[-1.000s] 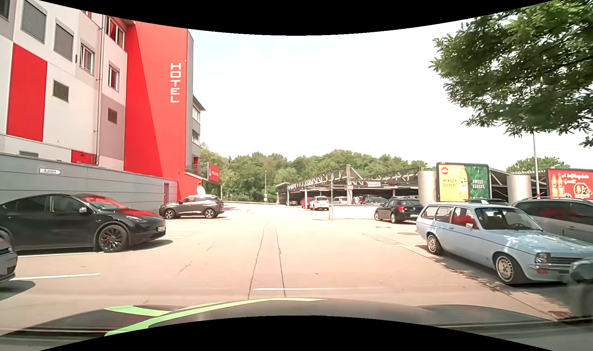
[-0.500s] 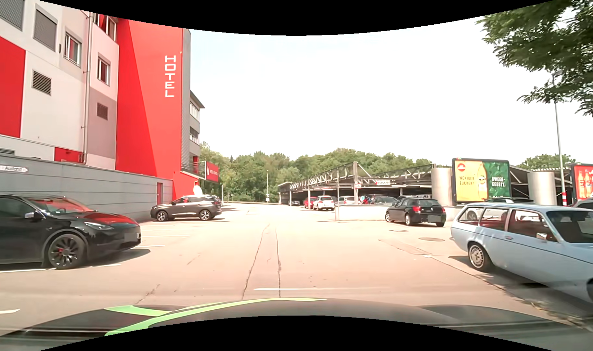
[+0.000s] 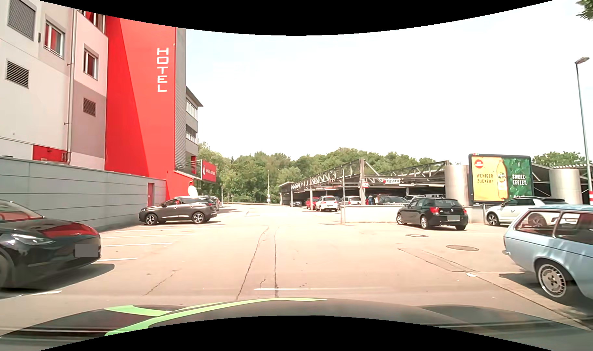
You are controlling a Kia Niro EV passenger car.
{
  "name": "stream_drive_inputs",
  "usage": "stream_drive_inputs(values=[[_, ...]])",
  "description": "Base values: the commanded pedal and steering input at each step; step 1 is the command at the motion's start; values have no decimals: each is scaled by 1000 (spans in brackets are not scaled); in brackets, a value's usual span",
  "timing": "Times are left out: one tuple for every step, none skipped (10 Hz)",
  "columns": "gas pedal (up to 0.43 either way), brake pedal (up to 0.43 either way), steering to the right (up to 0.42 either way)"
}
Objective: Follow the waypoints while adhering to traffic rules and regulations
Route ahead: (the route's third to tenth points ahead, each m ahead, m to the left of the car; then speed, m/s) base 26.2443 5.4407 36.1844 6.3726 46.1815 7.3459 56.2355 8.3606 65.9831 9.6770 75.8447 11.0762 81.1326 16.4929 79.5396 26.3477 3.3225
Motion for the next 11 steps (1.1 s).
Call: stream_drive_inputs(values=[[0, 0, -10], [8, 0, -9], [8, 0, -9], [20, 0, -8], [20, 0, -8], [20, 0, -7], [20, 0, -7], [28, 0, -7], [28, 0, -7], [39, 0, -6], [39, 0, -5]])
